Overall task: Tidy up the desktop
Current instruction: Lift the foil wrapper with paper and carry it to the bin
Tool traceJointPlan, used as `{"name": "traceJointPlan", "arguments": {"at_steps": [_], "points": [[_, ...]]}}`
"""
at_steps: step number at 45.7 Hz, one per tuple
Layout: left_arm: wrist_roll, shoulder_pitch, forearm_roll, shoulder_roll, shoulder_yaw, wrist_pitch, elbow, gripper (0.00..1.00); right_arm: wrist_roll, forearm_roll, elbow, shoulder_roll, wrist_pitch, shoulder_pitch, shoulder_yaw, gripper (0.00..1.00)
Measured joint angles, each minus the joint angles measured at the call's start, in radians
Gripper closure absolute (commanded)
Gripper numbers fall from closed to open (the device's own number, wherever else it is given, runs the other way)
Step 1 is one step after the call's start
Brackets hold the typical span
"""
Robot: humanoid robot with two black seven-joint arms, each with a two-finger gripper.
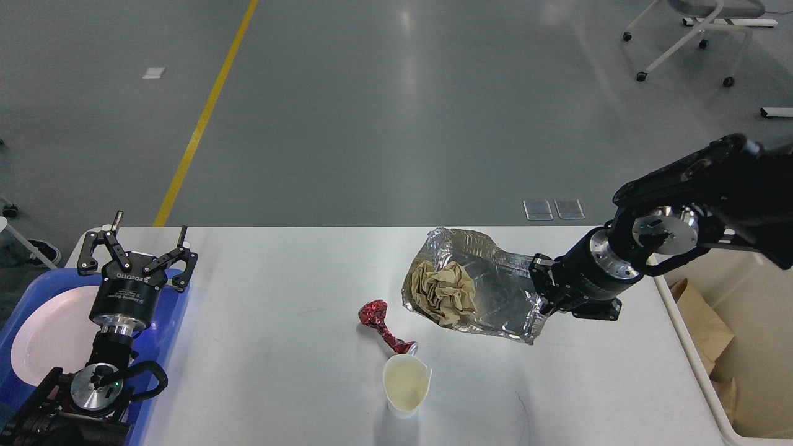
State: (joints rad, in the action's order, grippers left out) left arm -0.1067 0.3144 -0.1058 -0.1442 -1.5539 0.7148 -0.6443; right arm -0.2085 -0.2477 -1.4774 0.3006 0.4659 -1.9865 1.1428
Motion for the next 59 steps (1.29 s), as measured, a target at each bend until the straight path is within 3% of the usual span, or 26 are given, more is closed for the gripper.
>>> {"name": "traceJointPlan", "arguments": {"at_steps": [15,30,43,59], "points": [[0.000,0.000,0.000,0.000,0.000,0.000,0.000,0.04,0.004,0.340,-0.249,0.103,0.065,-0.299,0.000,1.00],[0.000,0.000,0.000,0.000,0.000,0.000,0.000,0.04,0.005,0.364,-0.264,0.106,0.079,-0.311,0.001,1.00],[-0.001,0.000,0.000,0.000,0.000,0.000,0.000,0.04,0.006,0.379,-0.173,0.199,0.072,-0.189,0.038,1.00],[-0.001,-0.001,0.000,0.000,0.000,0.000,0.000,0.04,0.037,0.375,0.146,0.370,0.026,0.022,0.168,1.00]]}}
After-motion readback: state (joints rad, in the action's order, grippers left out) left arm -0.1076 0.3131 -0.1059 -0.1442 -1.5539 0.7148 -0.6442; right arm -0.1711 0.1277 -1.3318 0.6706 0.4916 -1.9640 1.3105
